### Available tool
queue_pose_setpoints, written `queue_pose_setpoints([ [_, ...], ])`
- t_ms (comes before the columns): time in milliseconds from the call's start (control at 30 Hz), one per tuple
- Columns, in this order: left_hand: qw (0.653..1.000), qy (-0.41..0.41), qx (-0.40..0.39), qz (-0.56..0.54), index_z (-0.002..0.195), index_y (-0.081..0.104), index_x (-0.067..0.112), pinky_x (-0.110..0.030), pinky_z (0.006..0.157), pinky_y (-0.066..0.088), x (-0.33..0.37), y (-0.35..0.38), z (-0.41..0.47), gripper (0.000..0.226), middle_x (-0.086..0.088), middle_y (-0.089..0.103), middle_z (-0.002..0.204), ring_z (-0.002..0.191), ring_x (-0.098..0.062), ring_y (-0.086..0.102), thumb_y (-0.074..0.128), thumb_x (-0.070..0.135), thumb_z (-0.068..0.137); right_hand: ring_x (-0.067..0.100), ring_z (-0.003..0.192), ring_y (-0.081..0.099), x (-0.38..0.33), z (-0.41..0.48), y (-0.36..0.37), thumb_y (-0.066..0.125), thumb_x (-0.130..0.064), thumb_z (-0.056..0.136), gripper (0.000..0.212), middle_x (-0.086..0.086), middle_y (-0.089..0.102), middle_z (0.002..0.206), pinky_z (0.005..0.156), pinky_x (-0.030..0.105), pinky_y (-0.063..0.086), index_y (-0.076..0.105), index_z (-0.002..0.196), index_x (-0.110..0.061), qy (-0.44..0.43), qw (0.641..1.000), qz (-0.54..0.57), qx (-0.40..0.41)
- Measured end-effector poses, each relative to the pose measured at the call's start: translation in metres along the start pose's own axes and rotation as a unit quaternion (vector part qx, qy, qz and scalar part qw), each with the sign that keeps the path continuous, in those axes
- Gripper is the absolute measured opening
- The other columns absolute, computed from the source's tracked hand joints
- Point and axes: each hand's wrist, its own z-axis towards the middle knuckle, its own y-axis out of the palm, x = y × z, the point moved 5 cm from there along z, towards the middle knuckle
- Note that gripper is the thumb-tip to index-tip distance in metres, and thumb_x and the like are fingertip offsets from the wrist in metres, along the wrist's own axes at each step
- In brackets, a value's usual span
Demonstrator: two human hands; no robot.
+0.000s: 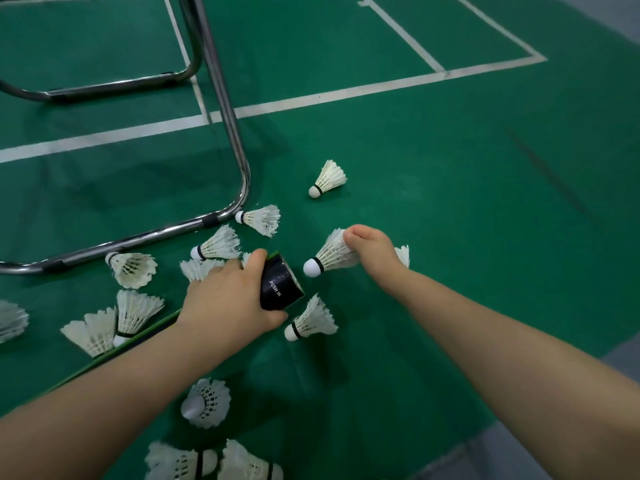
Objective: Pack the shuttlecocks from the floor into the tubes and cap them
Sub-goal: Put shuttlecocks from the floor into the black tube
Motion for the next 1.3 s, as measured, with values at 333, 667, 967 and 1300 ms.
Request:
queue_pose_setpoints([
  [333,0.999,-0.028,0.024,-0.022,0.123,0.027,0.03,-0.04,0.079,0.05,-0.01,-0.012,-0.008,0.074,0.0,0.053,0.103,0.093,-0.023,0.053,0.062,0.064,0.067,0.012,0.065,0.046,-0.089,-0.04,0.037,0.051,-0.021,0.091,0.029,-0.004,0.052,0.063,0.069,0.03,0.037,0.059,0.066,-0.008,-0.126,0.987,0.019,-0.095],
  [667,0.992,-0.032,0.117,-0.033,0.133,0.027,0.026,-0.046,0.086,0.046,-0.014,-0.035,-0.027,0.083,-0.007,0.053,0.11,0.101,-0.03,0.052,0.065,0.056,0.066,0.014,0.109,0.057,-0.111,-0.082,0.081,0.059,-0.034,0.079,0.015,-0.012,0.066,0.098,0.111,0.043,0.032,0.064,0.091,-0.027,-0.012,0.856,-0.064,-0.512],
  [967,0.987,-0.027,0.154,-0.025,0.134,0.032,0.024,-0.043,0.082,0.041,-0.019,-0.042,-0.059,0.08,-0.008,0.054,0.108,0.101,-0.032,0.052,0.066,0.053,0.068,0.001,0.07,0.057,-0.13,-0.119,0.102,0.058,-0.007,0.088,0.008,-0.007,0.06,0.073,0.069,0.01,0.047,0.059,0.082,-0.012,-0.059,0.858,-0.072,-0.506],
  [1300,0.981,-0.075,0.165,-0.066,0.13,0.035,0.027,-0.044,0.084,0.046,-0.052,-0.05,-0.103,0.082,-0.006,0.056,0.108,0.098,-0.031,0.053,0.072,0.056,0.063,0.001,0.056,0.048,-0.115,-0.13,0.061,0.051,-0.022,0.092,0.024,0.002,0.067,0.074,0.054,0.016,0.035,0.067,0.078,-0.011,-0.236,0.959,-0.089,-0.127],
])
